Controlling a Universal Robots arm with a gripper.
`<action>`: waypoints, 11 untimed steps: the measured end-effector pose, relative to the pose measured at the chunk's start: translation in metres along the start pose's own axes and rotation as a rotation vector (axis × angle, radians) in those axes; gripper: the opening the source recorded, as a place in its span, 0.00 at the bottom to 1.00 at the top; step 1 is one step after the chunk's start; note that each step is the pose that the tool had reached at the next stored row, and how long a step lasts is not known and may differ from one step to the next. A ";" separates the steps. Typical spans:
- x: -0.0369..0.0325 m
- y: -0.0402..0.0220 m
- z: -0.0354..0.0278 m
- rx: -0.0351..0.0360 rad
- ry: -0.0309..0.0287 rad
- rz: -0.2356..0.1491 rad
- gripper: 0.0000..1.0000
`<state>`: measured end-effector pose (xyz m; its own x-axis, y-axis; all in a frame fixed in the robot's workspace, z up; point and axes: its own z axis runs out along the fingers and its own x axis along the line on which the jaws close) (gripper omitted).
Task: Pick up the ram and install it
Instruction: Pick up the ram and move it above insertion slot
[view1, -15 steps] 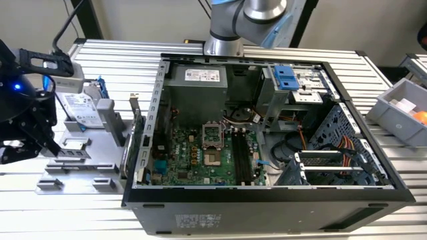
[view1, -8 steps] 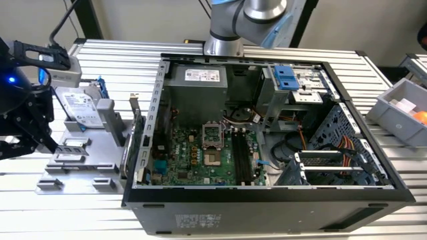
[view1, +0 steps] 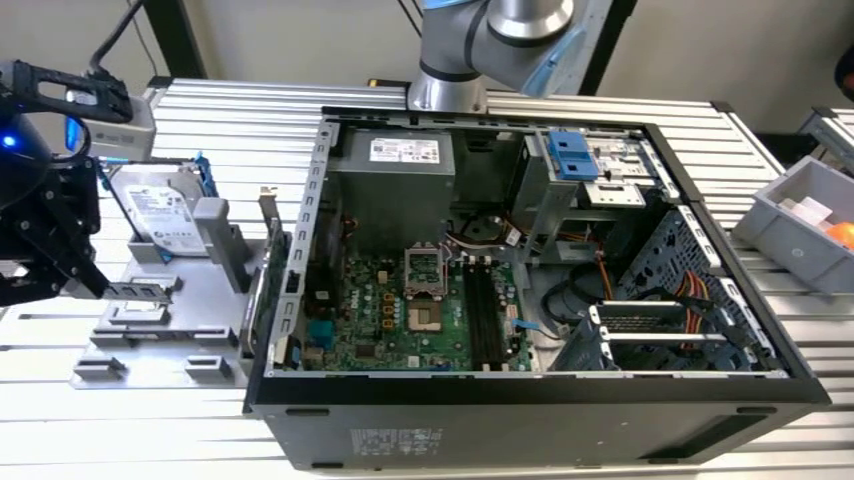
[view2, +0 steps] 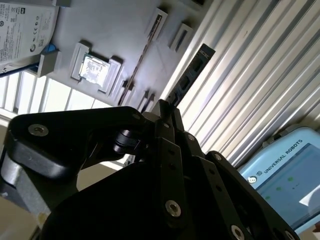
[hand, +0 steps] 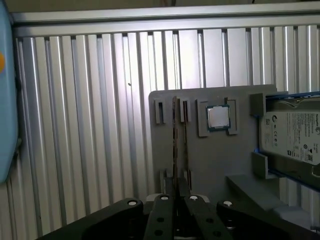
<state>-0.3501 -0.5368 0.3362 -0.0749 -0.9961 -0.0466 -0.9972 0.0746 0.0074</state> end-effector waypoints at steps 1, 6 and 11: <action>-0.0001 0.0000 -0.0018 -0.0001 0.0001 0.000 0.00; -0.0005 0.0001 -0.0103 0.0000 0.0000 0.000 0.00; -0.0009 0.0001 -0.0185 0.0000 0.0000 0.000 0.00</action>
<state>-0.3501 -0.5368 0.3548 -0.0749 -0.9961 -0.0466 -0.9972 0.0746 0.0075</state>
